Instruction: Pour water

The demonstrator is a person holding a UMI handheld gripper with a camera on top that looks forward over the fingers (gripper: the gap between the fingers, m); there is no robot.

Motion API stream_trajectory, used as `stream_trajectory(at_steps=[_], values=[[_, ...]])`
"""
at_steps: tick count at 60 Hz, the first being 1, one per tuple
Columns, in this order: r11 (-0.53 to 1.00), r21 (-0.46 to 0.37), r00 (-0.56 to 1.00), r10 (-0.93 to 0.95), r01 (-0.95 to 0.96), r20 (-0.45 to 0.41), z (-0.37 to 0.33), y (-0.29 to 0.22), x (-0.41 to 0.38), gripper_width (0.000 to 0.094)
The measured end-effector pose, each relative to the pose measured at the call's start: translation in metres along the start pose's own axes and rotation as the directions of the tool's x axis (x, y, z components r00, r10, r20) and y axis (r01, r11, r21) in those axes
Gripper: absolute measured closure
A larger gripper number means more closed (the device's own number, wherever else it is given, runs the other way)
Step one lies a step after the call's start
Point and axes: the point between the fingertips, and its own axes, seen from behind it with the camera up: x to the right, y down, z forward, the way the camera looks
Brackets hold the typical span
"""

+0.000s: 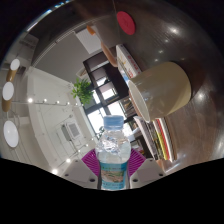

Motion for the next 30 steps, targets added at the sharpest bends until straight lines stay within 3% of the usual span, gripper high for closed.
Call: stream_trajectory(at_steps=[9, 18, 30], values=[[0.973, 0.052, 0.974, 0.221, -0.224, 0.056, -0.001, -0.023, -0.013, 0.0617], [0.932, 0.072, 0.934, 0.352, -0.356, 0.058, 0.000, -0.037, -0.003, 0.0622], [0.943, 0.058, 0.945, 0.327, -0.328, 0.028, -0.009, -0.024, 0.003, 0.0620]])
